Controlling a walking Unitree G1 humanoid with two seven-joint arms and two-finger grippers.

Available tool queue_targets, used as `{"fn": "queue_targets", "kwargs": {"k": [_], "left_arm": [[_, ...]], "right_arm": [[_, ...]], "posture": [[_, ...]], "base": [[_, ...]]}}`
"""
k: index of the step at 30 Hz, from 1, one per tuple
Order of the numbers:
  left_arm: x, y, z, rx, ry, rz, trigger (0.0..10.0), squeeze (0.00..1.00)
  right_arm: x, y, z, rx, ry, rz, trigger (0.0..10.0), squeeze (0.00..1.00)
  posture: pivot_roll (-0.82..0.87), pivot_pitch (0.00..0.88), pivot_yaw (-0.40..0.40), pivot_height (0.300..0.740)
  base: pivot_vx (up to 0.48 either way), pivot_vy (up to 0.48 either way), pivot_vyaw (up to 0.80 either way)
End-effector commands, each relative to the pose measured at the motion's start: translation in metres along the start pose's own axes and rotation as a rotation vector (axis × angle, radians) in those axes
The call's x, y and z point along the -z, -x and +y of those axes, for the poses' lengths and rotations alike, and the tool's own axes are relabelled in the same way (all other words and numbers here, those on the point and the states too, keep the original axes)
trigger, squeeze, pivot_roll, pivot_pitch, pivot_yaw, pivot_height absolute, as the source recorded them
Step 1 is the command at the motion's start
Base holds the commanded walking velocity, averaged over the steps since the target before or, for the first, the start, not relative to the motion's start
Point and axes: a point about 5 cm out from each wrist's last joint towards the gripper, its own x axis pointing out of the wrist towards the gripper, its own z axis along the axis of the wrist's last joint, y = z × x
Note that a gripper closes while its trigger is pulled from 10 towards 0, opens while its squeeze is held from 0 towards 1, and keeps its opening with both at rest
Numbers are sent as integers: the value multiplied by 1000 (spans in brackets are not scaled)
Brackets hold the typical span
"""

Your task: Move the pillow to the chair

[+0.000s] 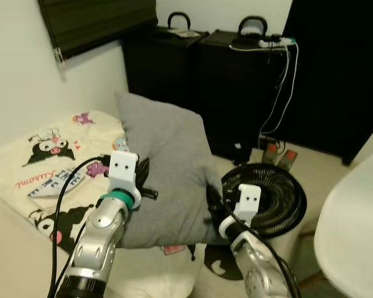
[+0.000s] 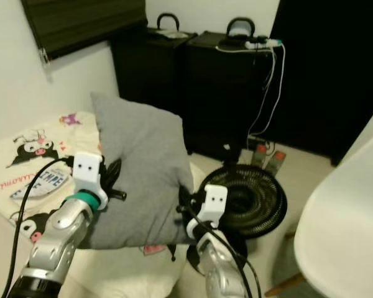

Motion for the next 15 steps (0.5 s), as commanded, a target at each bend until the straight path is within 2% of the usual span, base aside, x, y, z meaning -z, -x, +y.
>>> {"fn": "queue_targets", "kwargs": {"k": [1, 13, 15], "left_arm": [[-7, 0, -1, 16, 4, -32, 10000, 0], [-4, 3, -11, 36, 6, -44, 10000, 0], [-1, 5, -12, 19, 16, -42, 10000, 0]], "right_arm": [[4, 4, 1, 33, -28, -12, 10000, 0], [-2, 2, 2, 3, -3, -19, 10000, 0], [-4, 1, 5, -16, 8, -13, 10000, 0]], "posture": [[-20, 0, 141, 740], [-28, 0, 91, 740], [-27, 0, 62, 740]], "base": [[0, 0, -800], [0, 0, -800], [0, 0, -800]]}}
